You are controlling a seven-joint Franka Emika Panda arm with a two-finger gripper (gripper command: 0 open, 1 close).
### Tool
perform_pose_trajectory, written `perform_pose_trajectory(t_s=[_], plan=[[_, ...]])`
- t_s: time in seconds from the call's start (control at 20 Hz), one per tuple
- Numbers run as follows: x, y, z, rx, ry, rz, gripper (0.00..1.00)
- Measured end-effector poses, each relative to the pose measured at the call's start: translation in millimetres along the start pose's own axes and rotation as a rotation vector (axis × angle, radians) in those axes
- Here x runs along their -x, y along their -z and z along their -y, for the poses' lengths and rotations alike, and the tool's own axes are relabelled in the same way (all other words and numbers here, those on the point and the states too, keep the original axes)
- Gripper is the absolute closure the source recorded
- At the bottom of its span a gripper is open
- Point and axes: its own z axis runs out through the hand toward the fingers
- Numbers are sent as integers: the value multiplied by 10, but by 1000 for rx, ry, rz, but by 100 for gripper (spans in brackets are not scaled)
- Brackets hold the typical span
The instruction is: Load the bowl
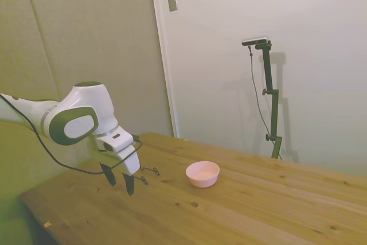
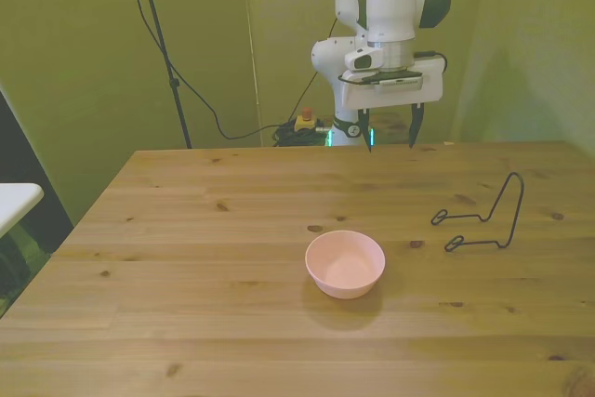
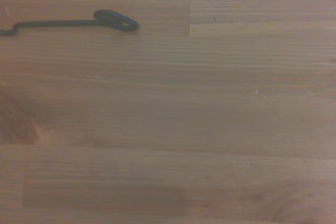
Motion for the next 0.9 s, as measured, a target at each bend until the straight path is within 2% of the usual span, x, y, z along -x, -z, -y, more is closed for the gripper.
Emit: perform_pose_trajectory(t_s=[0.25,0.4,0.65,0.9], plan=[[-106,9,-8,-5,-14,-8,0],[-306,171,84,-21,-30,-42,0],[-725,369,409,-26,-89,-122,0],[-1171,290,840,-5,-165,-191,0]])
